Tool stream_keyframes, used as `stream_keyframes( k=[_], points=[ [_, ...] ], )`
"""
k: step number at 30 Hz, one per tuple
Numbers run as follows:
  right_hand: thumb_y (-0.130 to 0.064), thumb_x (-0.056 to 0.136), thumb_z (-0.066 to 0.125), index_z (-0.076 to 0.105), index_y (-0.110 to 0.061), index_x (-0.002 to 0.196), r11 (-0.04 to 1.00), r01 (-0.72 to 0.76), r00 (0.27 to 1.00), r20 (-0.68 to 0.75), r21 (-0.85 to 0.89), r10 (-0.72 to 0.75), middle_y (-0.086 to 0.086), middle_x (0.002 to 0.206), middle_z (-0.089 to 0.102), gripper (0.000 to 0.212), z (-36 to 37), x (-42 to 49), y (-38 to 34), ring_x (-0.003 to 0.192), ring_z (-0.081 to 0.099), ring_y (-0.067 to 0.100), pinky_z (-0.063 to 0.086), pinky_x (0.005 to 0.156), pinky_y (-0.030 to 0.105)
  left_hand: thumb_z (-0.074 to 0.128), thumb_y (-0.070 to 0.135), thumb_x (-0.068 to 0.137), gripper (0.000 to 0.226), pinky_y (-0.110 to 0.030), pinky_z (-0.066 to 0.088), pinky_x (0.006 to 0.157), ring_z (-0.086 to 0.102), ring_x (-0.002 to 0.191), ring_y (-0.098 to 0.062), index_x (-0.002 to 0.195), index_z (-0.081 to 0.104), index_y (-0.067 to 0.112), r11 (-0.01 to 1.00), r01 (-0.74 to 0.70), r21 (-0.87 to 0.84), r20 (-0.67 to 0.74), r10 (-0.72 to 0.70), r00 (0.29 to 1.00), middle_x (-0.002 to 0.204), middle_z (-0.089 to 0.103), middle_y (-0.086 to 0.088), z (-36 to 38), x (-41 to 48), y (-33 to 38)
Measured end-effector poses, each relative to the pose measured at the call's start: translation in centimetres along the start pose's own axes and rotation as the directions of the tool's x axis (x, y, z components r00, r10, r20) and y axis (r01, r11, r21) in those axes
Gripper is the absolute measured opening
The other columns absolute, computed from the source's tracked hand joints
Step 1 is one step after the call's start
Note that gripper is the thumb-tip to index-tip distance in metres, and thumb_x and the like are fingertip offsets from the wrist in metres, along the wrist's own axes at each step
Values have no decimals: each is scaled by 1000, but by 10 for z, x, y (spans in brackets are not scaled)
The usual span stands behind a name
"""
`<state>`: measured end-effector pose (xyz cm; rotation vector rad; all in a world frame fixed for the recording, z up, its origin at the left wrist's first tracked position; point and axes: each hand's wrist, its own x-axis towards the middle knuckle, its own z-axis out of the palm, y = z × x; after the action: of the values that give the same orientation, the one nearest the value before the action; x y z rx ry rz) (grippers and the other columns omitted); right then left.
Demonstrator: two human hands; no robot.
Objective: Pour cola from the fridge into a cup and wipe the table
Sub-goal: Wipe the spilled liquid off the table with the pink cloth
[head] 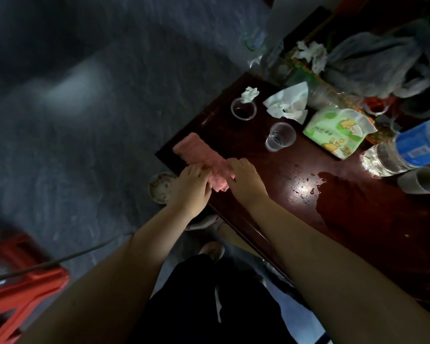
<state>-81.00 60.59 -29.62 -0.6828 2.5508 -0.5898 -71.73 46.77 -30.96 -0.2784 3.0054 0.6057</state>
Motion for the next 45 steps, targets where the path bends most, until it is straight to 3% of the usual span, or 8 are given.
stream_keyframes(
  k=[6,13,18,23,27,29,34,45],
  points=[
    [-7,89,48,59,-7,107,996,-37,994,-98,76,44,11,101,59,22,6,-6,8,95,56,27,43,78,34,62,18,87,34,-39,42,99,53,117,-33,118,60,3,996,-88,16,-8,88,996,121,59,-15,2,3,3],
    [-1,82,53,59,1,87,989,-136,949,-281,49,144,15,87,60,9,6,-68,58,83,56,34,45,71,40,48,28,96,47,-36,15,115,29,139,-18,140,43,14,939,-344,-14,201,340,919,148,38,-4,20,15,45],
    [-5,82,59,61,-3,90,970,-227,913,-326,91,245,12,90,61,9,0,-116,94,87,57,33,47,73,40,51,25,93,41,-42,29,112,39,134,-23,130,56,7,889,-446,-103,200,458,866,140,48,-10,42,13,91],
    [-34,88,49,60,-12,112,954,-298,864,-435,-31,255,6,109,60,35,0,-180,124,100,56,26,49,84,37,66,21,83,47,-50,43,100,53,116,-41,119,56,-7,926,-377,-34,127,378,917,125,55,-24,53,12,127],
    [-42,91,39,47,-6,134,887,-445,824,-444,-121,352,13,138,48,57,11,-222,152,128,42,28,37,105,40,41,33,97,72,-49,13,118,8,143,-41,146,8,-9,958,-274,79,226,251,941,154,10,-29,65,23,151],
    [-44,92,37,42,-5,138,869,-483,814,-420,-108,401,15,142,44,60,15,-231,161,134,36,29,32,109,40,26,36,97,69,-51,10,117,7,143,-44,145,8,-11,956,-270,119,228,238,944,153,10,-30,76,26,155],
    [-38,93,36,47,-8,135,865,-496,755,-453,76,473,9,140,47,52,19,-238,167,133,37,25,37,108,41,19,37,90,72,-50,10,117,8,143,-43,145,16,-10,918,-351,187,201,314,928,153,15,-30,91,35,161],
    [-27,91,44,59,-10,124,889,-436,739,-508,142,443,4,123,57,40,21,-240,174,115,51,20,49,93,37,49,25,86,78,-42,0,119,1,146,-34,149,12,-1,927,-348,137,189,320,928,157,10,-20,110,82,215]
  ],
)
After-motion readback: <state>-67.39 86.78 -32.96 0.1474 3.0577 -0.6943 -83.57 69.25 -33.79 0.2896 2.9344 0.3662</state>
